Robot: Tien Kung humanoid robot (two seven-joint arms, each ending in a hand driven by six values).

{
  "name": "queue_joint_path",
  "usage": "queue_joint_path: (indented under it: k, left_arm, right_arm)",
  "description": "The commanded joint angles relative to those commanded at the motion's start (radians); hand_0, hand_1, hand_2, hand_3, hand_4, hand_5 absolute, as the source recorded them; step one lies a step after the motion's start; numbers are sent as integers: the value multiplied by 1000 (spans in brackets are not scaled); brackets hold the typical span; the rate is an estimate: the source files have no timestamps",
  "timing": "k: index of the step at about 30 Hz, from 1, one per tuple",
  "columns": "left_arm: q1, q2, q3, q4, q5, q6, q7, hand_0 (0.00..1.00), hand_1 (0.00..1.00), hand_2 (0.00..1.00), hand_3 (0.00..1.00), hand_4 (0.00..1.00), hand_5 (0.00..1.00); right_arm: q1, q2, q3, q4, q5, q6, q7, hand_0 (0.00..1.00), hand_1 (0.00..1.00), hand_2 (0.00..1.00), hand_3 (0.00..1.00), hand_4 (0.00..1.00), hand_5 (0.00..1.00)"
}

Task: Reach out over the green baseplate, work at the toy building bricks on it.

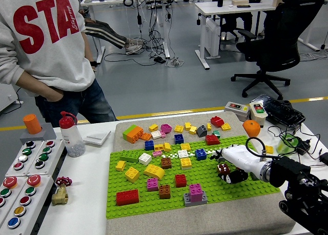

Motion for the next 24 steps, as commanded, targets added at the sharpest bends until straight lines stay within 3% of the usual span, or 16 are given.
queue_joint_path:
  k: [24]
  left_arm:
    - [1, -2, -2, -3, 11, -2, 5, 657, 623, 627, 447, 357, 998]
  right_arm:
    - [16, -1, -18, -24, -29, 18, -19, 840, 737, 709, 745, 594, 292]
